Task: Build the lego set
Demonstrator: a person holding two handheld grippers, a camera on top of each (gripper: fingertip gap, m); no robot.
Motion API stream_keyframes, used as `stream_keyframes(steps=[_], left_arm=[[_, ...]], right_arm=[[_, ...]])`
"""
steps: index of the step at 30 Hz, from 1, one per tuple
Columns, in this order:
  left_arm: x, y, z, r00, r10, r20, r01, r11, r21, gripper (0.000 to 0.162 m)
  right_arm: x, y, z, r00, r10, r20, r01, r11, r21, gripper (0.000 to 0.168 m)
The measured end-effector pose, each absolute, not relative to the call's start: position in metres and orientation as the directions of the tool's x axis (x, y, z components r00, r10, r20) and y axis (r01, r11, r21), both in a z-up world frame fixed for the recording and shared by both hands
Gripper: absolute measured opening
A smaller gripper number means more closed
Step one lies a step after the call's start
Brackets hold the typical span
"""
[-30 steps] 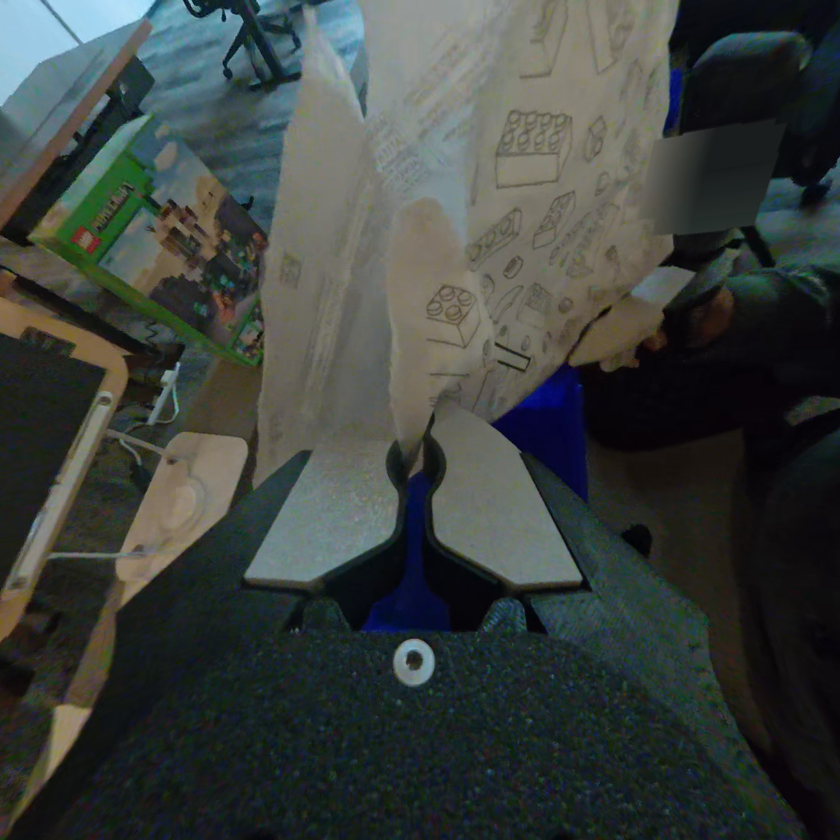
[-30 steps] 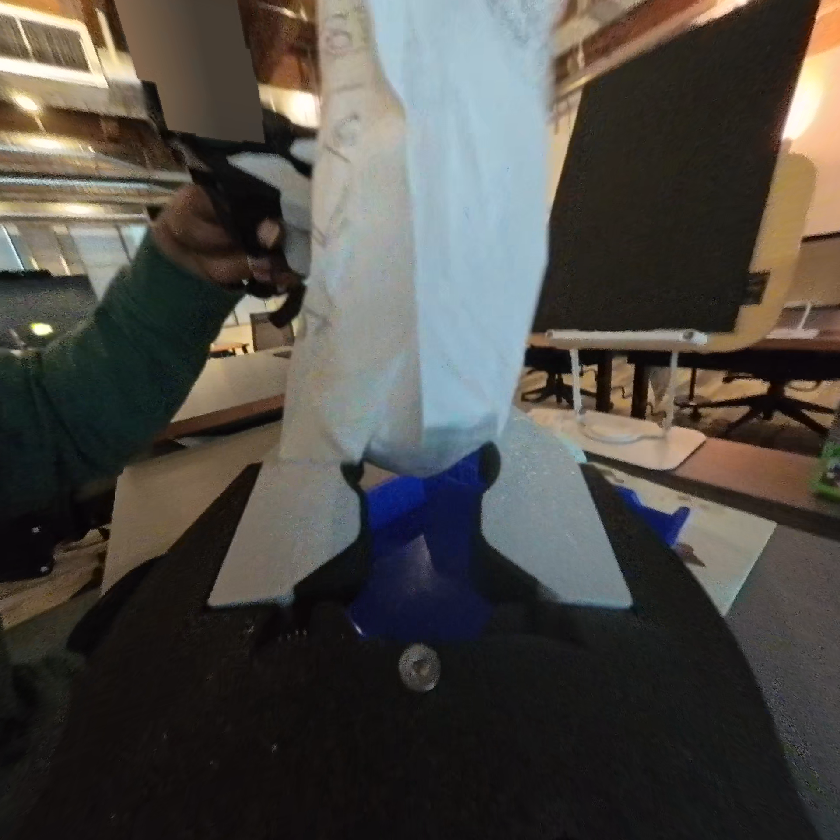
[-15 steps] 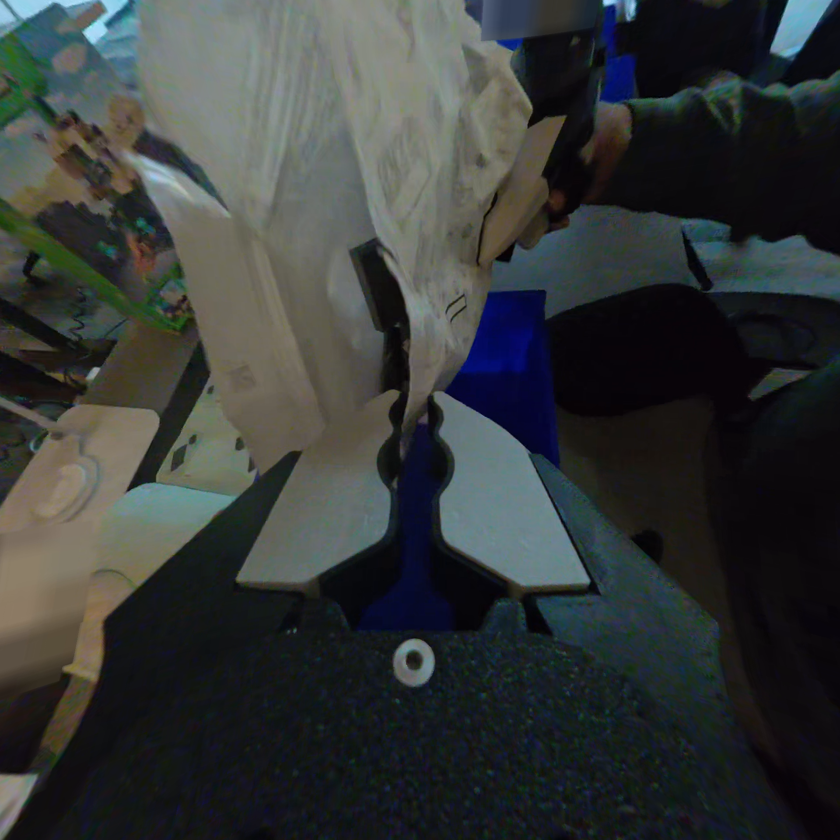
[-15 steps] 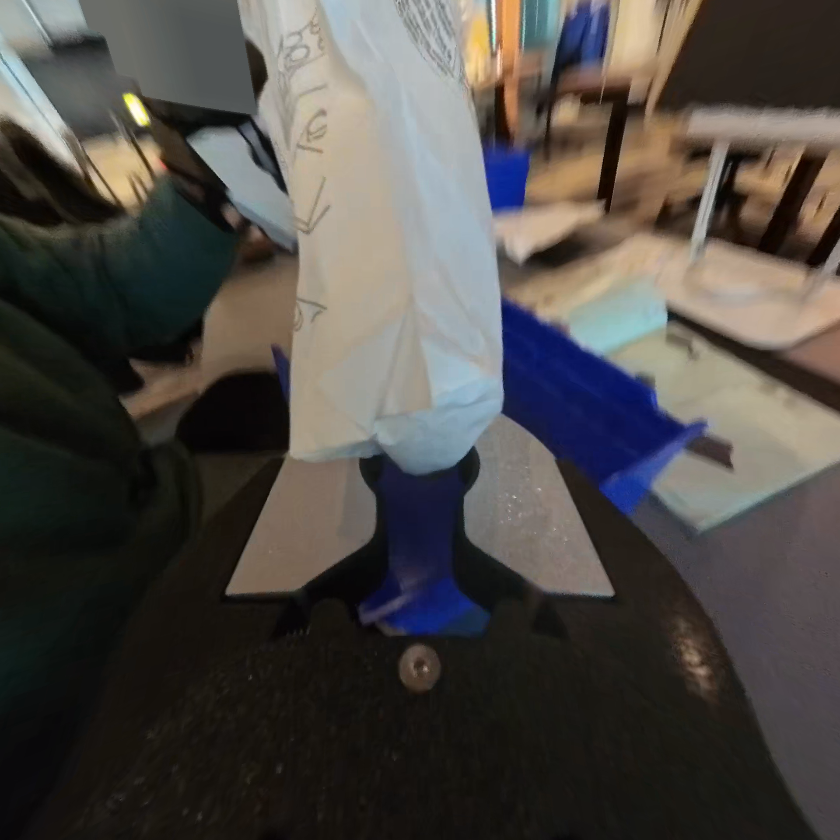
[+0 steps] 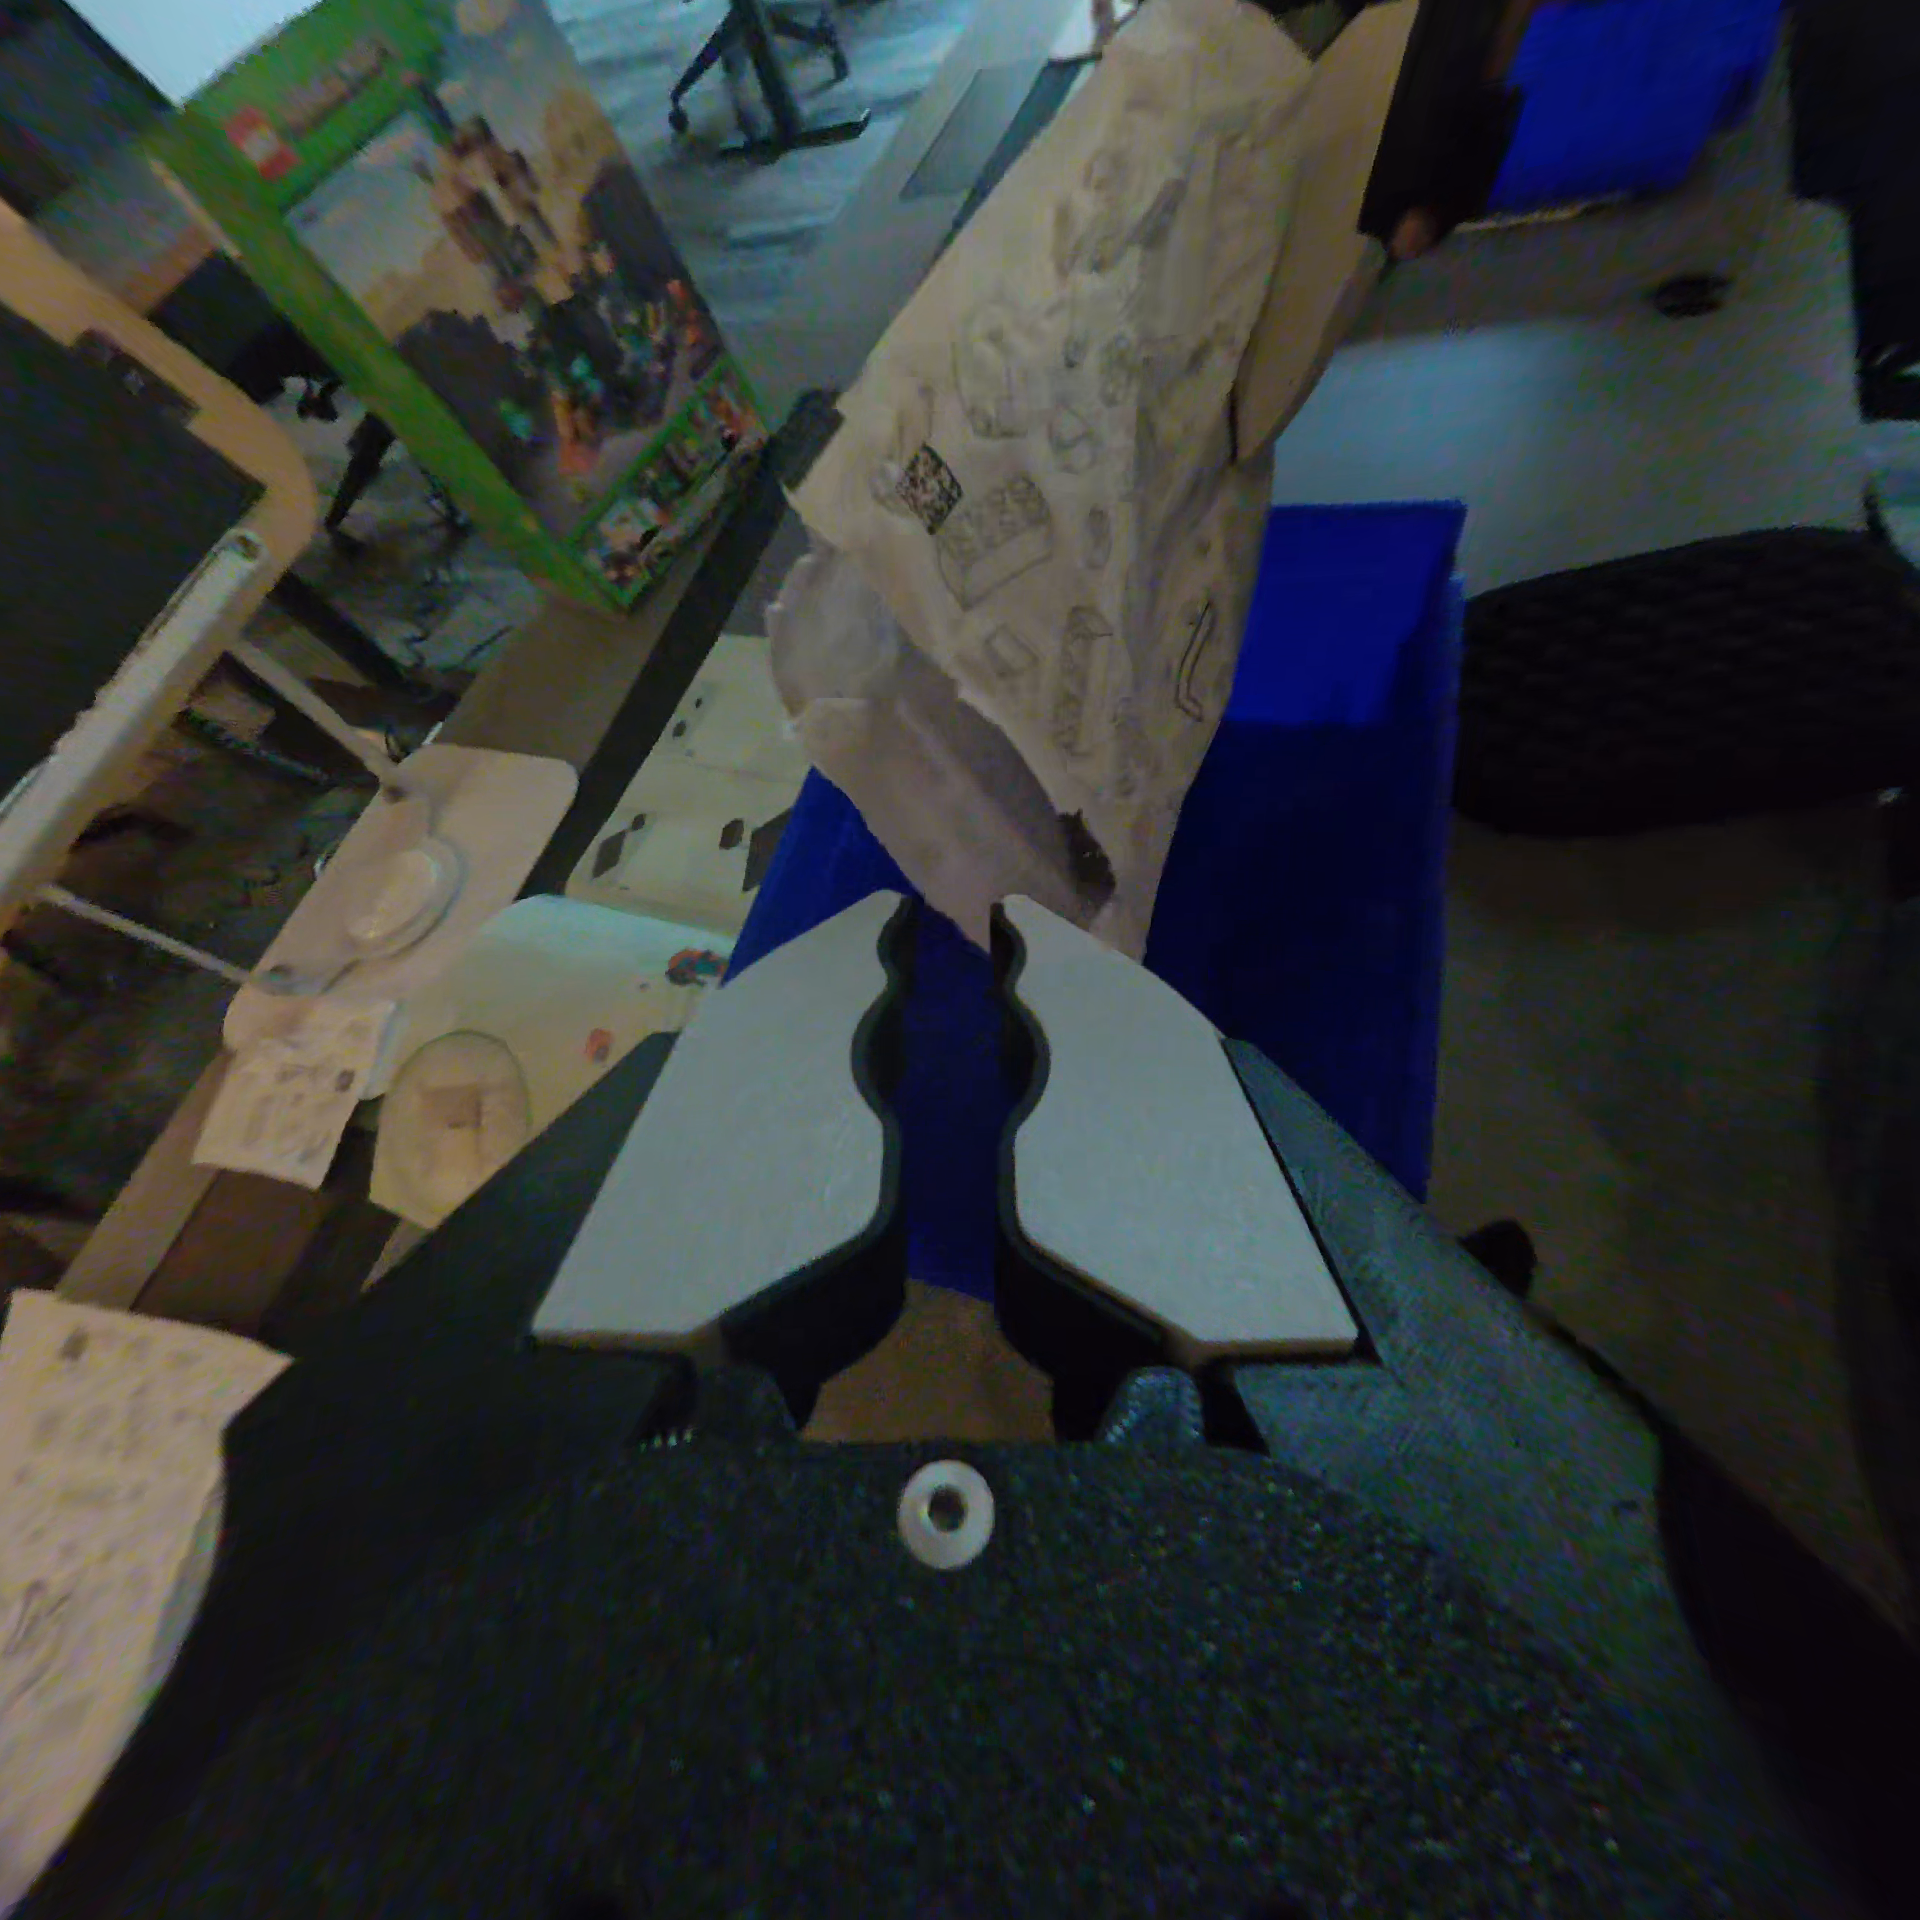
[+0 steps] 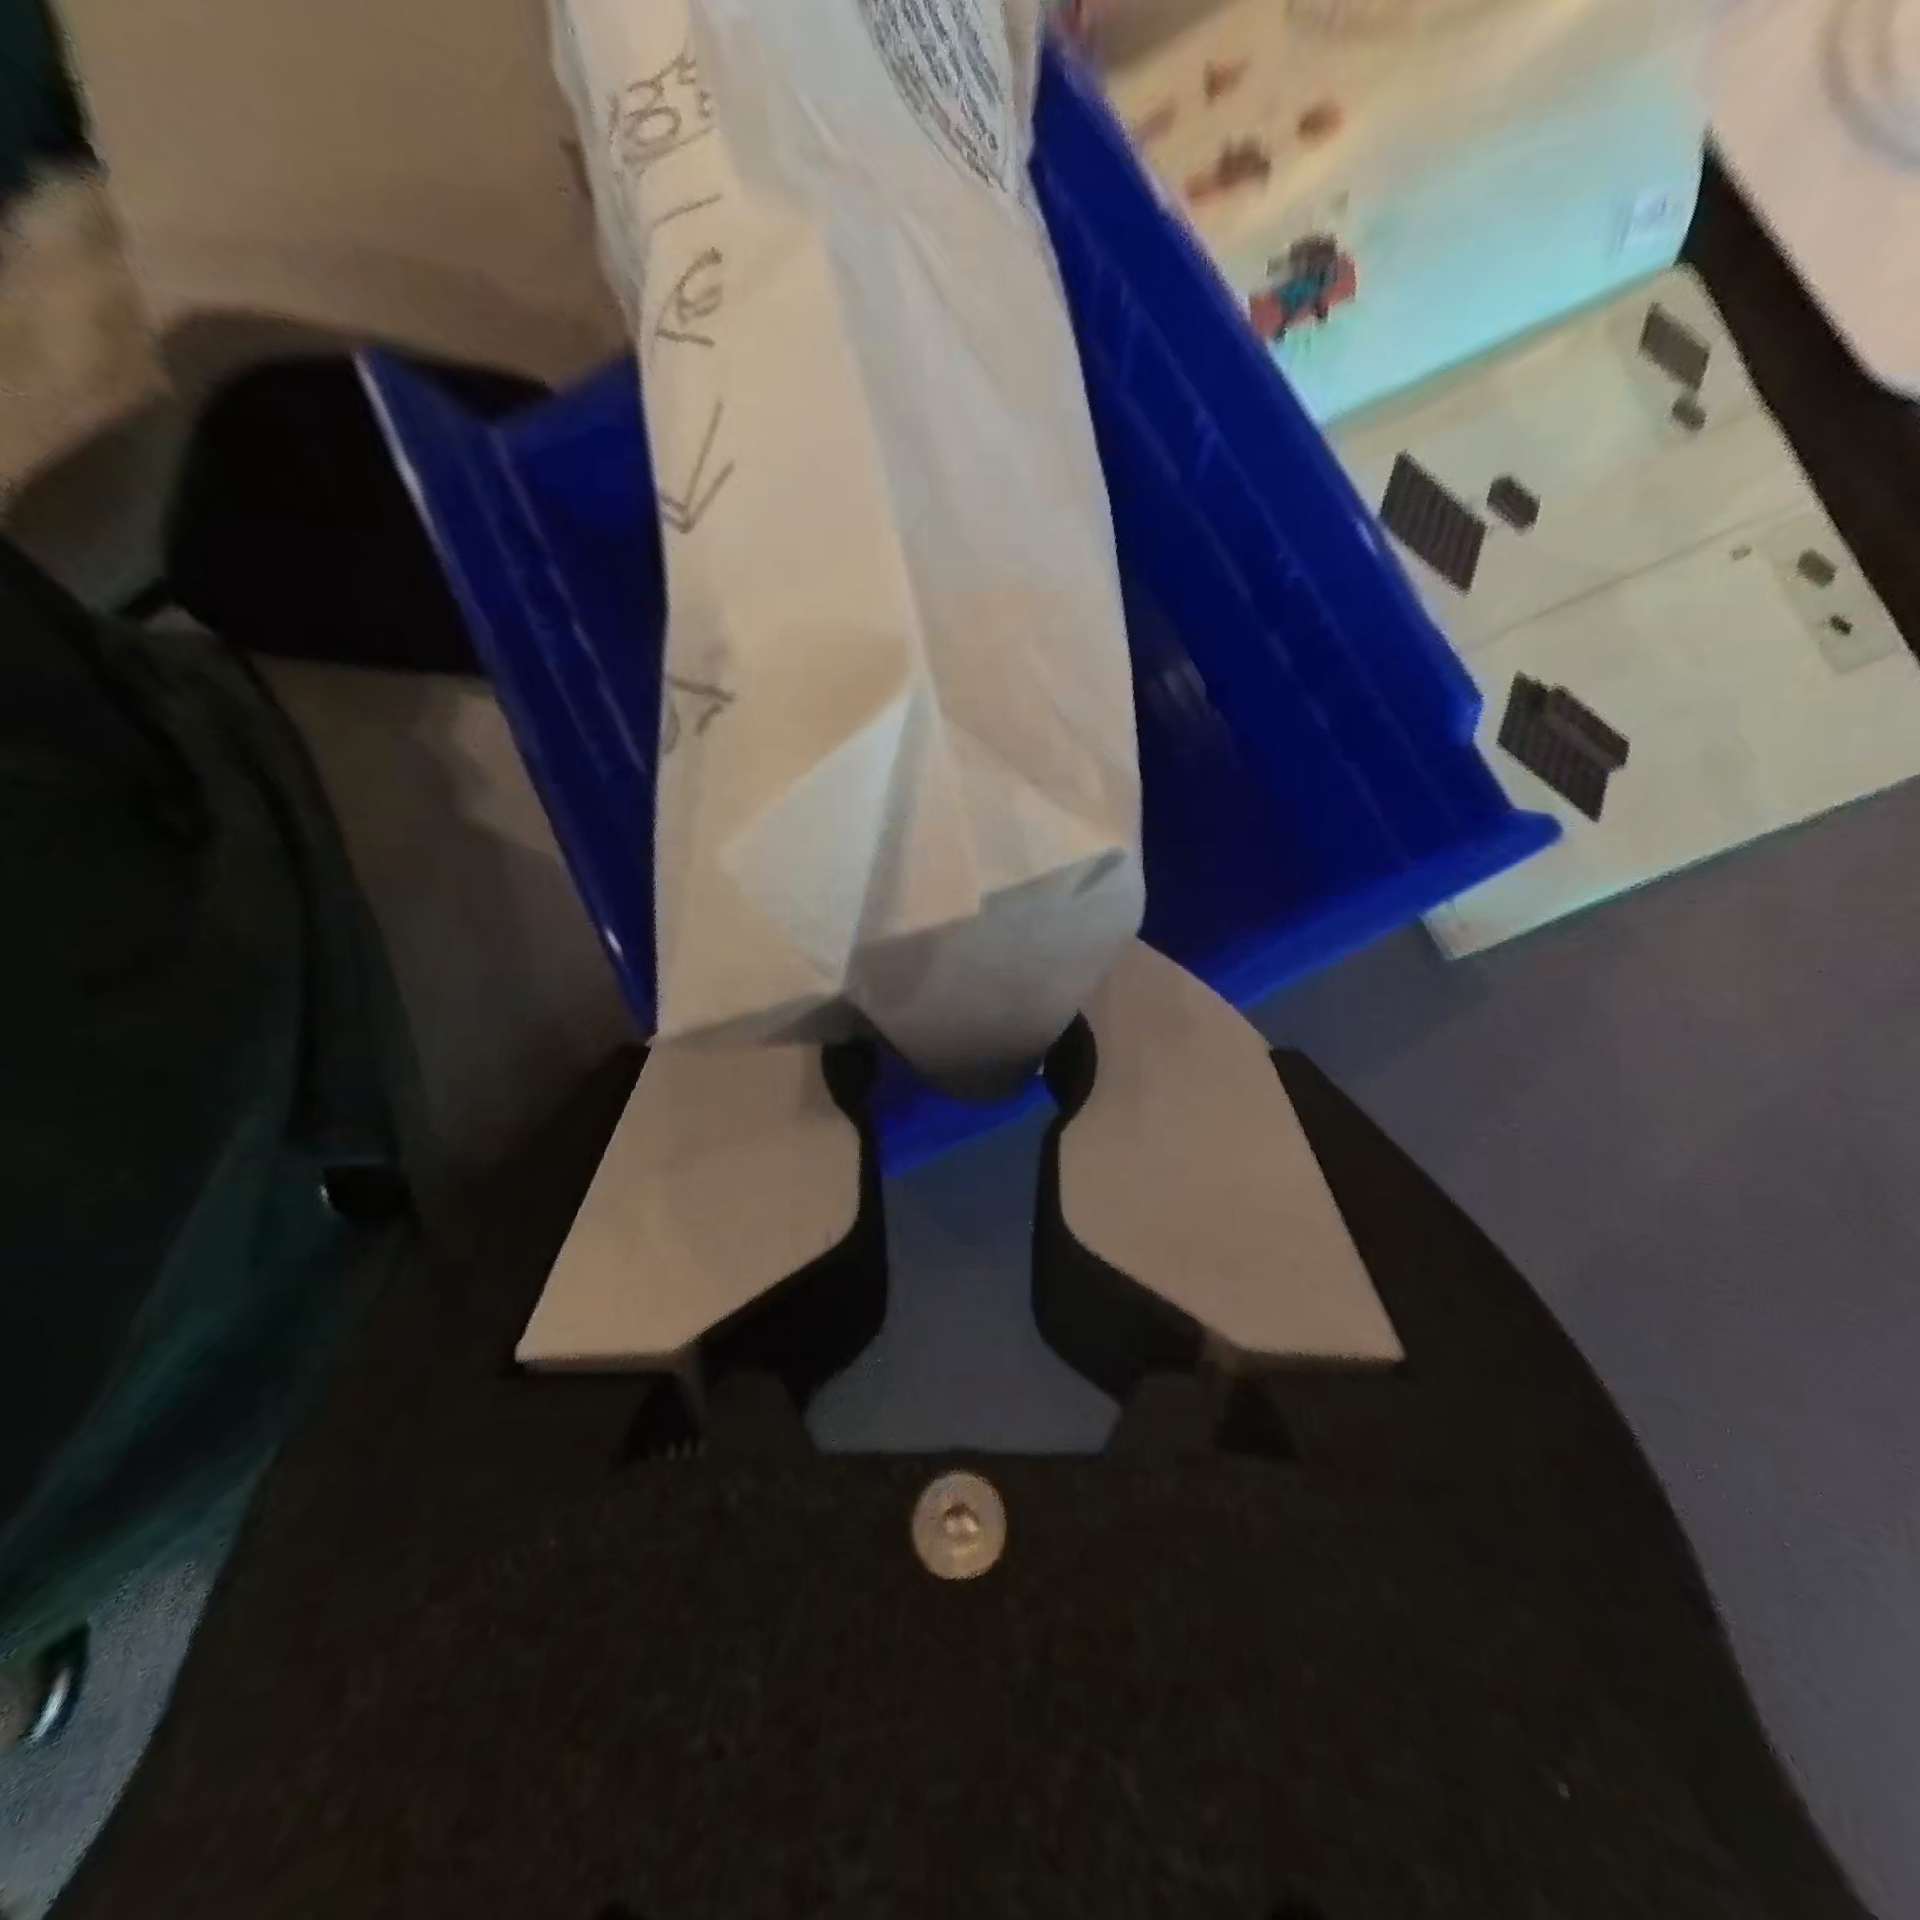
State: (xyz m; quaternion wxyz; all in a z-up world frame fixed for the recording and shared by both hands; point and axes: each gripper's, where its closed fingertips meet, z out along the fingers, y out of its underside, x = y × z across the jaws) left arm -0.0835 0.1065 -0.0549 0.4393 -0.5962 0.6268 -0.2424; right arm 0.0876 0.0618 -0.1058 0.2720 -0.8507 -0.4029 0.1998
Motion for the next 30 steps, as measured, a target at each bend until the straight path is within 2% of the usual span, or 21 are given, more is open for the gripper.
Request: stream_keyframes(steps=[10,22,30], left_arm=[[-0.092,0.123,-0.055,0.124,-0.949,-0.289,-0.547,0.178,-0.818,0.015],[-0.094,0.120,-0.066,0.109,-0.945,-0.309,-0.558,0.199,-0.805,0.015],[-0.112,0.113,-0.033,0.151,-0.902,-0.406,-0.527,0.274,-0.805,0.015]], right_arm=[[0.079,0.074,-0.096,0.632,0.760,-0.152,0.639,-0.622,-0.454,0.028],[0.069,0.076,-0.085,0.616,0.783,-0.093,0.731,-0.611,-0.303,0.028],[0.059,0.085,-0.078,0.562,0.826,-0.033,0.811,-0.559,-0.174,0.028]])
